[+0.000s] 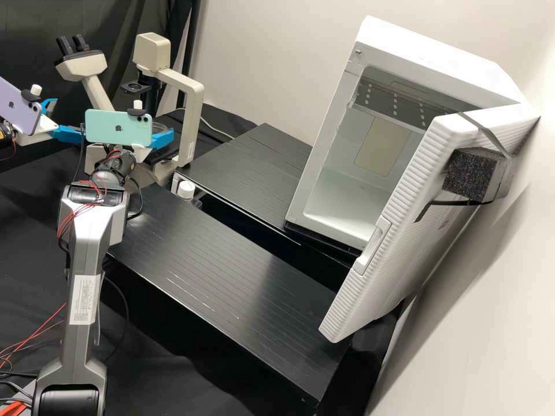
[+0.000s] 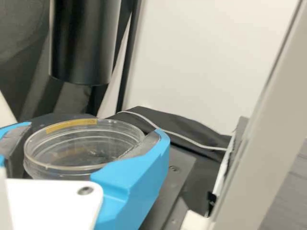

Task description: Take out the petri dish and place it under the microscope.

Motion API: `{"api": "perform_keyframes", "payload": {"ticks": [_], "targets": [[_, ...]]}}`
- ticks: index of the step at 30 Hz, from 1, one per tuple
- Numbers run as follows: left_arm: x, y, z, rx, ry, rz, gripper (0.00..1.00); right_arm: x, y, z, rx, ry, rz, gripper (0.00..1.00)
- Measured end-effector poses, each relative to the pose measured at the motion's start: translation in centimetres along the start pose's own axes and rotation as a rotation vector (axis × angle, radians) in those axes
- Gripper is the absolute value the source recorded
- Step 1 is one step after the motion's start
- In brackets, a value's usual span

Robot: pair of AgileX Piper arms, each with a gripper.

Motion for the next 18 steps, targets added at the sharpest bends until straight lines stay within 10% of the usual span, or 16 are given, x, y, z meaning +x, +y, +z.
{"api": "perform_keyframes", "payload": {"ticks": [10, 18], "targets": [[0.0, 0.0, 0.0, 0.0, 0.0, 0.0, 1.0, 0.56, -0.61, 0.34, 0.091, -0.005, -0.045, 0.0], [0.0, 0.0, 0.0, 0.0, 0.0, 0.0, 1.0, 0.68, -0.65, 0.4, 0.091, -0.006, -0.048, 0.0]]}}
